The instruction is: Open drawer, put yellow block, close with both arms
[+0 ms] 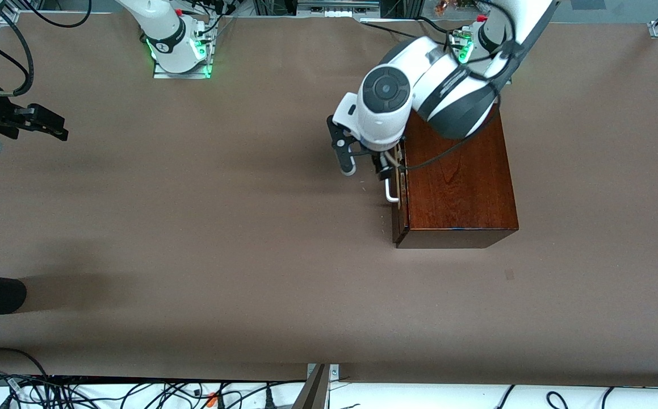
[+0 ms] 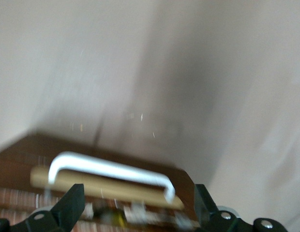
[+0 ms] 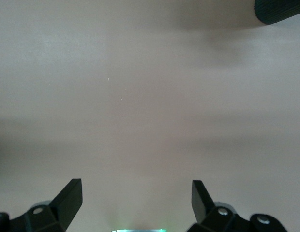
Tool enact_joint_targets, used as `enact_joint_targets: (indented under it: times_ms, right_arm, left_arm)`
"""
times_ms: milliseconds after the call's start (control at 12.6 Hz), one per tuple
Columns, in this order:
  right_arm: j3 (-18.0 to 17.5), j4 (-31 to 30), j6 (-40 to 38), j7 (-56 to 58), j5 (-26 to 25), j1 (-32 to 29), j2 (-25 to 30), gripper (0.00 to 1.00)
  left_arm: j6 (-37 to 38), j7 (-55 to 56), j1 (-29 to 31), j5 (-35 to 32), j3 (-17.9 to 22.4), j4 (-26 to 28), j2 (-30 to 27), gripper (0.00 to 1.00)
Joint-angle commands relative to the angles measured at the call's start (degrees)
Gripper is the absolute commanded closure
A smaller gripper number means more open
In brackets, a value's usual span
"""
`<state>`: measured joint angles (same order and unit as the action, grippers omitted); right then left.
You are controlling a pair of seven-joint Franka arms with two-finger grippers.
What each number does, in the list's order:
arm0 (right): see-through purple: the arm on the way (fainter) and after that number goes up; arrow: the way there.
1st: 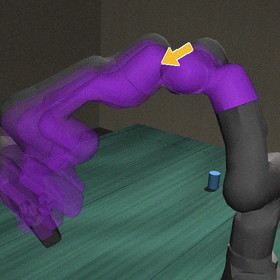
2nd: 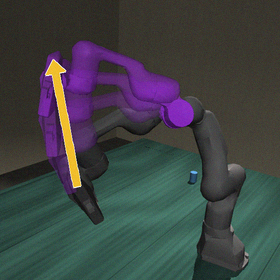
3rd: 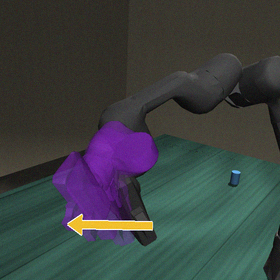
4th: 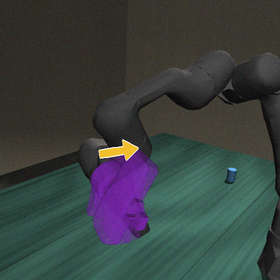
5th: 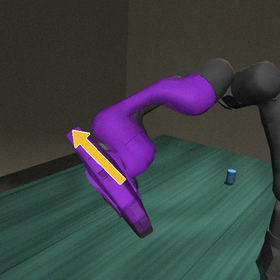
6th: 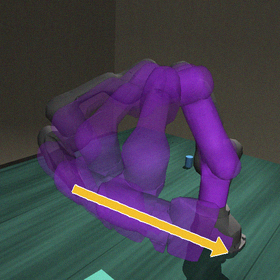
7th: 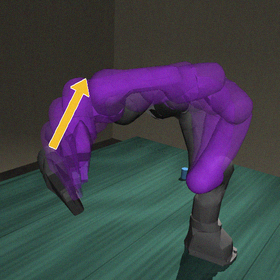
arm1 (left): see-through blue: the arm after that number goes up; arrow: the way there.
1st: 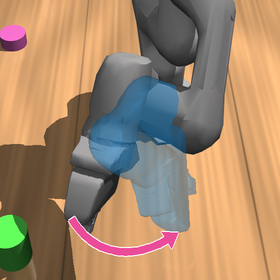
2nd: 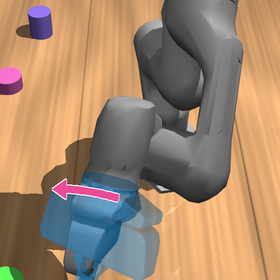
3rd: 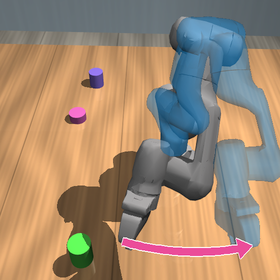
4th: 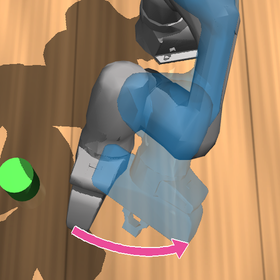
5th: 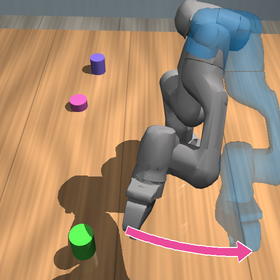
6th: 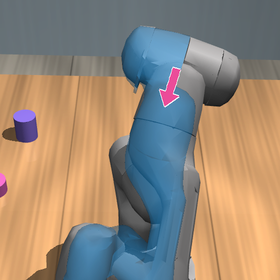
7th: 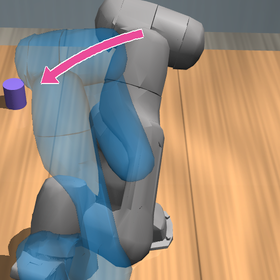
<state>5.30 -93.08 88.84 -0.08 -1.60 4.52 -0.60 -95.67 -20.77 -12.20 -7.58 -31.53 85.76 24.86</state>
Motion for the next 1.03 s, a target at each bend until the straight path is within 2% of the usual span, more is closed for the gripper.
enact_joint_targets:
  times_ms: [0, 158, 317, 554, 791, 950]
  right_arm:
    - [-0.82, 0.27, -0.69, -0.8, 0.02, -0.83, 0.43, 0.0]
    - [-0.82, 0.35, -0.69, -0.8, 0.02, -0.83, 0.43, 0.0]
    - [-0.82, 0.35, -0.69, -0.8, 0.02, -0.83, 0.43, 0.0]
    - [-0.82, 0.35, -0.78, -0.8, 0.02, -0.83, 0.52, 0.0]
    - [-0.82, 0.35, -0.69, -0.8, 0.02, -0.83, 0.52, 0.0]
    - [-0.82, 0.35, -0.69, -0.8, 0.02, -0.83, 0.52, 0.0]
  left_arm:
    - [7.05, 8.44, 6.37, 3.44, -0.28, 0.99, -7.26, 0.0]
    - [12.07, 12.84, 9.81, 2.92, 0.33, 1.17, -10.61, 0.0]
    - [13.76, 15.67, 13.94, 2.92, 1.38, 1.17, -13.86, 0.0]
    - [13.15, 15.5, 13.6, 3.8, 11.29, 1.69, -18.87, 0.0]
    - [10.61, 15.59, 10.36, 3.8, 22.8, 3.71, -22.83, 0.0]
    - [8.67, 15.68, 10.53, 6.5, 25.72, 5.99, -25.64, 0.0]
